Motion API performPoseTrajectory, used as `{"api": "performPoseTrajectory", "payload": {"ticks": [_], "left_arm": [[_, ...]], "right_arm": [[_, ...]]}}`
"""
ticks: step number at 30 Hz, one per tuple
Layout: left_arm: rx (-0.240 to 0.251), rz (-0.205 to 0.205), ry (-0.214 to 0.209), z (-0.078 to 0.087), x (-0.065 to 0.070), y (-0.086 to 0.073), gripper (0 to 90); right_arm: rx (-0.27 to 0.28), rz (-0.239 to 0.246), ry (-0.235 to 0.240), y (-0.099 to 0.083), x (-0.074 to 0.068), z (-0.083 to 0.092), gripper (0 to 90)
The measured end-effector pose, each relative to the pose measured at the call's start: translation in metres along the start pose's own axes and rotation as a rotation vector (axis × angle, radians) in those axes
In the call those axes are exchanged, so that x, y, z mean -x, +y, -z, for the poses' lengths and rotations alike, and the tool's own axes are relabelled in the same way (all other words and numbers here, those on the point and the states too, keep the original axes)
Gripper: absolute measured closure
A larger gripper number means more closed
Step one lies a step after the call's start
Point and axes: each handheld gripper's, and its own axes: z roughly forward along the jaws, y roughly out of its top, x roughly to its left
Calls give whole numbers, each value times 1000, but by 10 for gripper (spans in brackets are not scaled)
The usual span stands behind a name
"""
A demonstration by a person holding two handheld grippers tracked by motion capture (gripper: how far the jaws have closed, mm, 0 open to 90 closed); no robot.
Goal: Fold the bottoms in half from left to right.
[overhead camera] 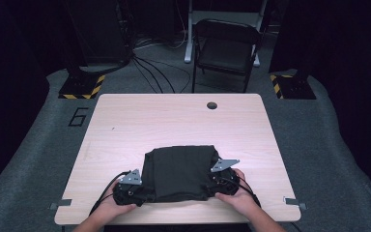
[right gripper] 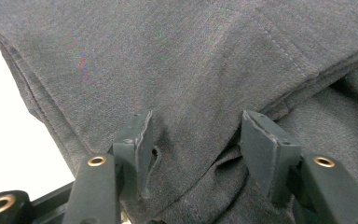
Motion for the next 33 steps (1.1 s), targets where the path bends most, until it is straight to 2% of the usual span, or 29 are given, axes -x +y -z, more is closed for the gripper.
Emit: {"api": "performPoseTrajectory", "payload": {"ticks": [3, 10, 13, 16, 20, 23, 28, 30, 33], "left_arm": [[35, -7, -12, 9, -1, 4, 591], [108, -6, 24, 26, -6, 11, 570], [146, 21, 55, 27, -9, 14, 539], [155, 39, 95, 24, -13, 16, 504], [156, 51, 112, 20, -14, 16, 491], [143, 47, 107, 17, -13, 16, 485], [134, 50, 108, 11, -12, 16, 482], [134, 55, 115, 11, -13, 17, 477], [134, 61, 141, 11, -18, 20, 467]], "right_arm": [[-1, -2, -1, 0, 0, 0, 445], [-1, -13, 10, 2, 0, 2, 443], [2, -9, 8, 3, 0, 5, 441], [14, -10, 14, 5, 0, 11, 444], [59, -17, 12, 7, 2, 20, 448], [99, -37, -7, 8, 7, 28, 452], [133, -82, -91, 7, 20, 37, 474], [128, -96, -111, 7, 27, 39, 527], [91, -86, -134, 12, 35, 36, 587]]}}
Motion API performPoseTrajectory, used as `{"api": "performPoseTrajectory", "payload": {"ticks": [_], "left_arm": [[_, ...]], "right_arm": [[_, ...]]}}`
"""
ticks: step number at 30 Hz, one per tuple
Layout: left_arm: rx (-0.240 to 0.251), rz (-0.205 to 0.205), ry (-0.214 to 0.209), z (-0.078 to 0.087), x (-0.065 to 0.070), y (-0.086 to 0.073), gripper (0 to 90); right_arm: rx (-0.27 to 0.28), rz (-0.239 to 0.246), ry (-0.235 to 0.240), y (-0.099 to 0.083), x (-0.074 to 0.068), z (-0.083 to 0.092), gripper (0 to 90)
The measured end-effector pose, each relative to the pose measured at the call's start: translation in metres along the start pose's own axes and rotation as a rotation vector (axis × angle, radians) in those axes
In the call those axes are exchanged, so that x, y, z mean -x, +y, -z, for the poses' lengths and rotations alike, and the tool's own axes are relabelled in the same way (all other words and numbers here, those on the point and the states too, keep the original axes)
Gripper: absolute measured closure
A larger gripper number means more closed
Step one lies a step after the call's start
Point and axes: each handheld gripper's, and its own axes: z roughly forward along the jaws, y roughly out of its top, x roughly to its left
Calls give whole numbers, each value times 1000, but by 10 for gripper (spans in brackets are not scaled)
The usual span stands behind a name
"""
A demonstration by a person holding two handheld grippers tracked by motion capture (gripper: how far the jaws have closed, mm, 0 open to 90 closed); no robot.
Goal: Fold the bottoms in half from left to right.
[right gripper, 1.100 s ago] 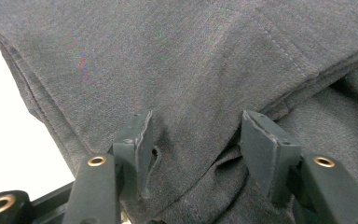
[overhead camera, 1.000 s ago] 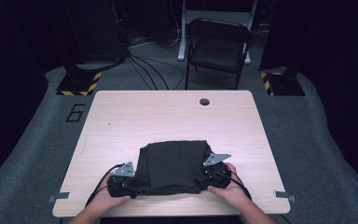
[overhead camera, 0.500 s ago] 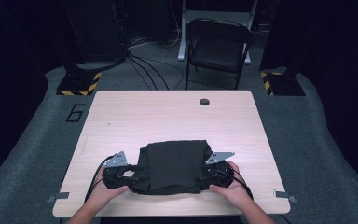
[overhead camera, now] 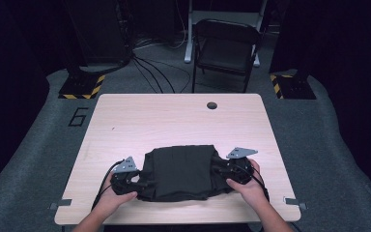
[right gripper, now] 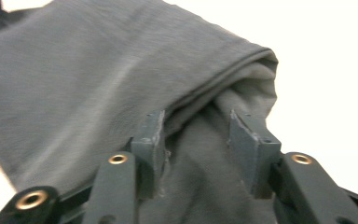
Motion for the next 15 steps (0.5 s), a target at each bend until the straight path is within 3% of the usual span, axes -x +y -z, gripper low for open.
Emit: {"api": "performPoseTrajectory", "payload": {"ticks": [2, 4, 7, 10, 13, 15], "left_arm": [[0, 16, 19, 0, -4, 3, 462], [13, 36, 46, -2, -8, 6, 451], [22, 65, 87, -5, -15, 15, 425], [38, 93, 122, -8, -22, 24, 407], [52, 118, 137, -14, -27, 33, 396], [47, 110, 145, -22, -29, 37, 390]], "right_arm": [[-6, -11, -4, 4, 6, -5, 611], [-13, -61, 5, 7, 11, -11, 604], [20, -108, 2, 16, 15, -17, 515], [64, -111, 3, 27, 15, -21, 451], [76, -107, 13, 36, 12, -27, 414], [64, -104, 12, 40, 9, -33, 391]]}}
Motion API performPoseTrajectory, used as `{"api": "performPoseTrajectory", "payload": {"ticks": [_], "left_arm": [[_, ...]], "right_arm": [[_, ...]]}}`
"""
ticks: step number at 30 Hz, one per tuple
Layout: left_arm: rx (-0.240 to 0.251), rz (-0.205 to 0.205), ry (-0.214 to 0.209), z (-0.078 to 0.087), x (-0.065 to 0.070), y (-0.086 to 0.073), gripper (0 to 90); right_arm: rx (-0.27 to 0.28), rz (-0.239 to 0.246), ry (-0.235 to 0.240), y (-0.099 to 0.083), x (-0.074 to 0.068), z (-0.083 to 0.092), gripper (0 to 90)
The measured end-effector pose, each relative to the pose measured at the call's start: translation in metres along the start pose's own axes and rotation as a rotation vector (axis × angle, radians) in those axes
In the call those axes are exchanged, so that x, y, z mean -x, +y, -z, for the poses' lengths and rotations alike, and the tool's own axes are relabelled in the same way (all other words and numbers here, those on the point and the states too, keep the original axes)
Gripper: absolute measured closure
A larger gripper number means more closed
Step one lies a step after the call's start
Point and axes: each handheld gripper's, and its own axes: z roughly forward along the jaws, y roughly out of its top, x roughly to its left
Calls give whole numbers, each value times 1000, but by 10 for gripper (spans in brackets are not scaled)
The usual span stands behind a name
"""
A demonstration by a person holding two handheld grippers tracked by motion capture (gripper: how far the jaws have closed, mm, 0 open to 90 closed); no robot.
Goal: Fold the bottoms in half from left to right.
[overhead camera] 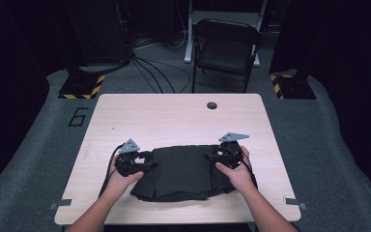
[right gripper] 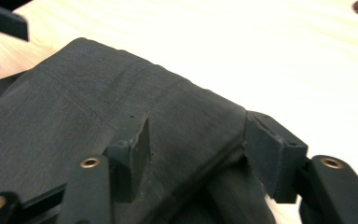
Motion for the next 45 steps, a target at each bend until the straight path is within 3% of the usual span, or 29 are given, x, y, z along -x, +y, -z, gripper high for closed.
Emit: {"api": "performPoseTrajectory", "payload": {"ticks": [8, 11, 14, 16, 23, 26, 28, 31, 36, 39, 40, 42, 43, 45], "left_arm": [[-40, 7, 24, -25, 1, -3, 377], [-35, 23, 27, -26, 0, -5, 362], [-59, 19, 32, -27, -2, -10, 328], [-68, 47, 23, -29, -2, -15, 305], [-83, 50, 2, -33, -4, -23, 282], [-74, 77, -6, -36, -5, -27, 285], [-81, 68, -16, -36, -6, -27, 289], [-78, 73, -15, -37, -5, -27, 314], [-76, 89, -10, -37, -4, -28, 328], [-70, 78, 2, -36, -1, -30, 342], [-79, 58, 7, -35, -1, -29, 360], [-73, 64, 8, -37, 1, -29, 421], [-78, 40, 9, -37, 0, -28, 445], [-68, 46, -4, -37, 1, -27, 520]], "right_arm": [[-33, 12, -19, -3, 0, -14, 341], [-45, 1, -22, -7, 1, -15, 324], [-59, -19, -24, -14, 3, -18, 305], [-59, -30, -22, -17, 5, -20, 292], [-100, -52, 1, -24, 10, -28, 298], [-109, -61, 29, -28, 12, -32, 367], [-112, -94, 69, -30, 12, -34, 417], [-115, -88, 93, -30, 11, -35, 492], [-124, -70, 110, -29, 8, -34, 578], [-116, -49, 110, -29, 7, -34, 611], [-113, -38, 107, -29, 6, -34, 620], [-110, -33, 97, -28, 4, -34, 635], [-105, -21, 97, -28, 4, -34, 641], [-103, -20, 88, -28, 2, -34, 657]]}}
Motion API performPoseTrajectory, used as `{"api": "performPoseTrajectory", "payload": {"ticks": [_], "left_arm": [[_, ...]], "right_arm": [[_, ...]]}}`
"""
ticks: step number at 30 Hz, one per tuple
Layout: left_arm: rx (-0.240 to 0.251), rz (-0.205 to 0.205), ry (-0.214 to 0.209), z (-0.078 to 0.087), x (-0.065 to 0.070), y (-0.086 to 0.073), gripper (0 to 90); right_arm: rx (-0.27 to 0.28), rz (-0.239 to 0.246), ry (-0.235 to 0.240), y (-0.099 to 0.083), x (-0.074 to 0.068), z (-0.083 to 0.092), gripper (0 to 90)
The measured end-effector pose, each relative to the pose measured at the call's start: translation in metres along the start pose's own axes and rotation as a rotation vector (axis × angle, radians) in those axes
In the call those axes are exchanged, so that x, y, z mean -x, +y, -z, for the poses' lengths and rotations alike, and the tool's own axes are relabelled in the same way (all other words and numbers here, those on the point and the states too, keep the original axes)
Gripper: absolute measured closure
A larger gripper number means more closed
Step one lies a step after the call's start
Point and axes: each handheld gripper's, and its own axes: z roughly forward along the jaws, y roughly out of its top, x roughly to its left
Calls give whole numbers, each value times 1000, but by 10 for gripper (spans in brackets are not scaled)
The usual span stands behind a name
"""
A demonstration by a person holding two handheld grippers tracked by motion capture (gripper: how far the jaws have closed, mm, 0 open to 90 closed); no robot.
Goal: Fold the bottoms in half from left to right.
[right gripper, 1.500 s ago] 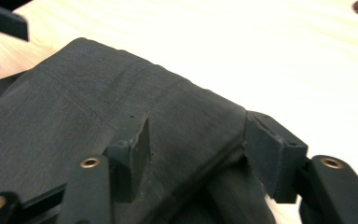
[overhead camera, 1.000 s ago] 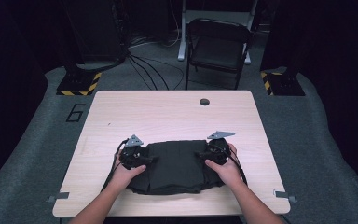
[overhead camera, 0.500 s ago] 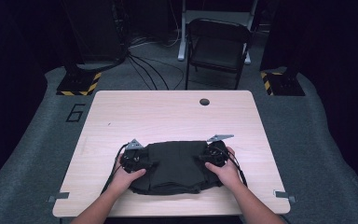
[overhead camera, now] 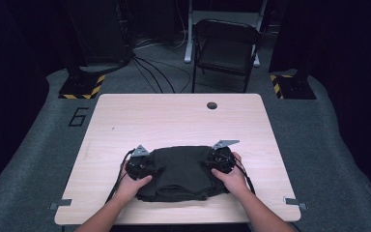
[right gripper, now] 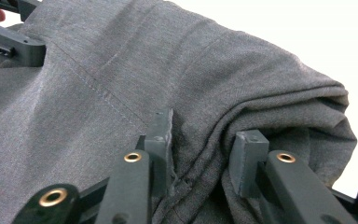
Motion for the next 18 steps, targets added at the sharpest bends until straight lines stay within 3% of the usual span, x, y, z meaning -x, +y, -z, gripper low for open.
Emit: {"api": "performPoseTrajectory", "payload": {"ticks": [2, 4, 6, 14, 18], "left_arm": [[2, -3, 5, 0, 2, 1, 569], [4, -36, 30, 1, 3, 3, 616], [10, -30, 36, 1, 4, 5, 656], [15, -76, 99, 2, -16, 26, 678], [24, -76, 116, 1, -27, 34, 678]], "right_arm": [[13, 29, -7, 1, 1, 0, 673], [23, 33, -18, 2, -2, 0, 694], [29, 45, -28, 5, -3, 0, 710], [76, 62, -54, 27, -4, -5, 720], [83, 69, -67, 40, -1, -10, 717]]}}
